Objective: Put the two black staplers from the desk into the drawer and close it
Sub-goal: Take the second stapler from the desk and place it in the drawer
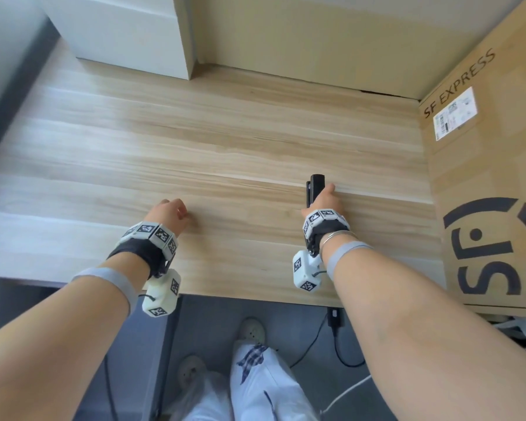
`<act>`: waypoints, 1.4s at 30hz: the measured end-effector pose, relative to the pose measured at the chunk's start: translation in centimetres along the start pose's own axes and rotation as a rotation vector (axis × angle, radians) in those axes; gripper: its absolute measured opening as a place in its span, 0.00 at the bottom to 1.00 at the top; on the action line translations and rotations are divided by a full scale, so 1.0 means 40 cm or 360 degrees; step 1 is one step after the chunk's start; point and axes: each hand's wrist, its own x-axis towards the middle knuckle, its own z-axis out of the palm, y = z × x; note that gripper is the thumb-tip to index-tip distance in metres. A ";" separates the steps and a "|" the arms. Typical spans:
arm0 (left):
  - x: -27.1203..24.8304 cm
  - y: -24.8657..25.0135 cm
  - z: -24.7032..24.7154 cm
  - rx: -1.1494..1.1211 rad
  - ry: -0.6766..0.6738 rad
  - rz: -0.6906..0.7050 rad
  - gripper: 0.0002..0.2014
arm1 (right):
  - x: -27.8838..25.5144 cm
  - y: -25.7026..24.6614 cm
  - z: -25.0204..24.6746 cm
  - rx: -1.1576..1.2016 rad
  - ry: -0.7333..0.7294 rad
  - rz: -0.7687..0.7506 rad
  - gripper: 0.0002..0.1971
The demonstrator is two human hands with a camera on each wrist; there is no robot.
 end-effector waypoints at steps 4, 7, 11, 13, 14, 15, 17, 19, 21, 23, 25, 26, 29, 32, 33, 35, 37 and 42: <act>-0.021 -0.035 -0.020 -0.0011 0.0002 -0.0008 0.12 | -0.055 -0.050 0.028 0.0051 -0.0006 -0.0133 0.29; -0.048 -0.074 -0.044 -0.0018 0.0003 -0.0026 0.12 | -0.119 -0.104 0.049 0.0095 -0.0034 -0.0267 0.28; -0.095 -0.152 -0.077 -0.0055 0.0035 -0.0060 0.12 | -0.227 -0.188 0.098 -0.0024 -0.0037 -0.0519 0.30; -0.123 -0.206 -0.089 -0.0081 0.0064 -0.0107 0.12 | -0.289 -0.233 0.131 -0.0068 -0.0071 -0.0639 0.30; -0.139 -0.234 -0.095 -0.0097 0.0080 -0.0137 0.12 | -0.322 -0.255 0.148 -0.0079 -0.0094 -0.0695 0.30; -0.155 -0.264 -0.101 -0.0112 0.0097 -0.0170 0.12 | -0.354 -0.277 0.166 -0.0087 -0.0116 -0.0749 0.30; -0.190 -0.326 -0.111 -0.0152 0.0117 -0.0246 0.12 | -0.421 -0.318 0.205 -0.0109 -0.0157 -0.0850 0.29; -0.225 -0.391 -0.118 -0.0195 0.0130 -0.0318 0.12 | -0.489 -0.355 0.246 -0.0130 -0.0204 -0.0944 0.30; -0.262 -0.456 -0.122 -0.0236 0.0157 -0.0378 0.12 | -0.557 -0.386 0.291 -0.0137 -0.0259 -0.1037 0.30; -0.296 -0.523 -0.120 -0.0278 0.0191 -0.0420 0.12 | -0.623 -0.410 0.340 -0.0146 -0.0314 -0.1130 0.30; -0.333 -0.589 -0.111 -0.0293 0.0211 -0.0474 0.12 | -0.687 -0.425 0.394 -0.0162 -0.0375 -0.1204 0.29; -0.350 -0.622 -0.103 -0.0299 0.0208 -0.0503 0.12 | -0.717 -0.430 0.422 -0.0171 -0.0408 -0.1236 0.28; -0.397 -0.711 -0.072 -0.0323 0.0175 -0.0587 0.12 | -0.790 -0.429 0.504 -0.0209 -0.0523 -0.1311 0.27; -0.434 -0.786 -0.030 -0.0344 0.0133 -0.0661 0.12 | -0.837 -0.406 0.586 -0.0298 -0.0656 -0.1378 0.26; -0.443 -0.806 -0.015 -0.0348 0.0117 -0.0684 0.12 | -0.845 -0.394 0.613 -0.0339 -0.0684 -0.1391 0.26; -0.456 -0.844 0.018 -0.0357 0.0081 -0.0722 0.11 | -0.855 -0.364 0.670 -0.0399 -0.0750 -0.1370 0.25; -0.460 -0.875 0.052 -0.0370 0.0049 -0.0747 0.11 | -0.853 -0.334 0.724 -0.0467 -0.0801 -0.1291 0.24; -0.434 -0.921 0.133 -0.0401 0.0003 -0.0767 0.10 | -0.812 -0.276 0.832 -0.0529 -0.0818 -0.0980 0.21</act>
